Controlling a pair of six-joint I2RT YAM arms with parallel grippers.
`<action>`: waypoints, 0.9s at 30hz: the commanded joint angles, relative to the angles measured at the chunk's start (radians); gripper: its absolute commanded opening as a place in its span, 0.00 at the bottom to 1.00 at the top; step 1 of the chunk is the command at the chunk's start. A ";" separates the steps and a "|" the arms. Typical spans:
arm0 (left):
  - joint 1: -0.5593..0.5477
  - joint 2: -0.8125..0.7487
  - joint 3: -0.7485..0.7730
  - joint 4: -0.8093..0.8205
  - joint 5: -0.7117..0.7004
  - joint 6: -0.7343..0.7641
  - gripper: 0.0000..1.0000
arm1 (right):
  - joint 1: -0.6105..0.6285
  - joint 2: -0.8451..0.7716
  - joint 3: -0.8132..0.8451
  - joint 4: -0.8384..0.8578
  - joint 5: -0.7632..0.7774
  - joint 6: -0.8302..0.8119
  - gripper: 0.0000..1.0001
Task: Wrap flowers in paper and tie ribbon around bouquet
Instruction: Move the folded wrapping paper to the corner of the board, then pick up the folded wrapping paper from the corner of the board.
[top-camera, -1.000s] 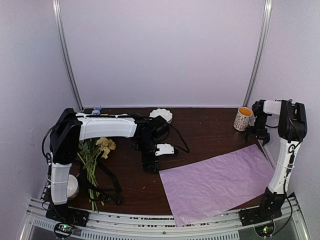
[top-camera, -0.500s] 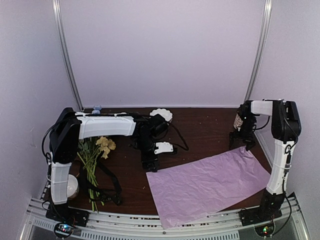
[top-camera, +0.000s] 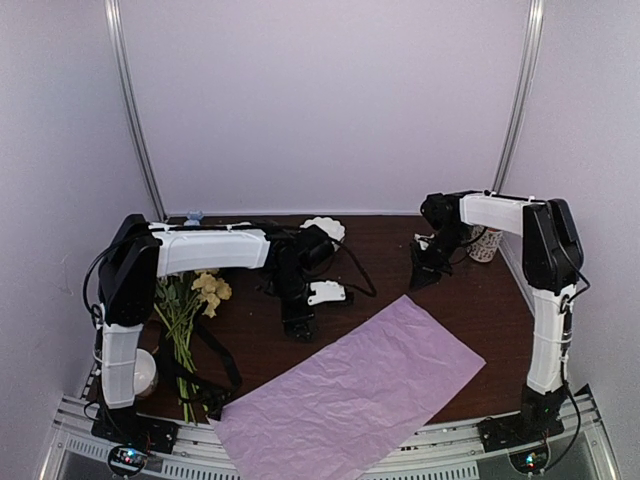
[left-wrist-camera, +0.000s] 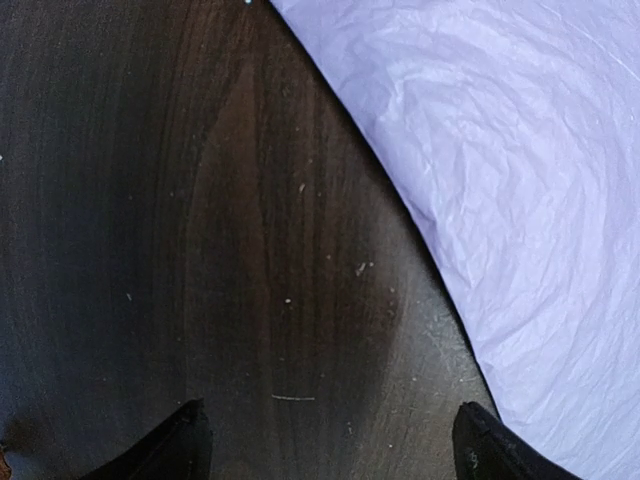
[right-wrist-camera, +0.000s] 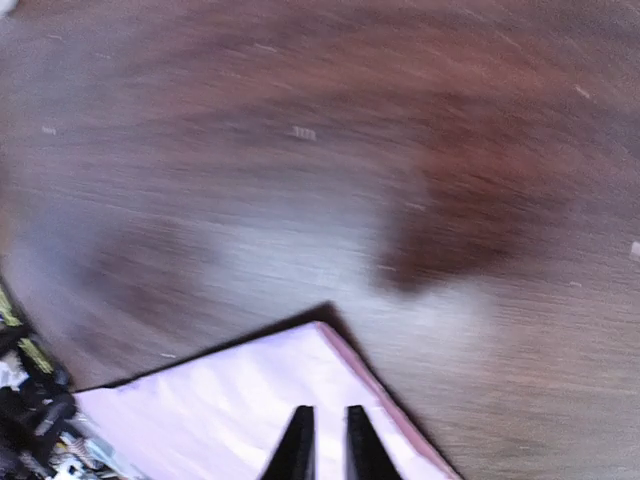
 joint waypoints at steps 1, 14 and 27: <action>0.011 -0.039 0.005 0.007 0.006 0.009 0.86 | 0.020 -0.017 0.049 0.062 -0.141 0.030 0.03; 0.022 -0.030 0.009 0.015 0.031 0.012 0.84 | 0.046 -0.230 -0.202 -0.002 0.280 0.085 0.46; 0.013 -0.020 0.039 0.045 -0.001 -0.026 0.84 | 0.171 -0.558 -0.804 0.112 0.367 0.489 0.80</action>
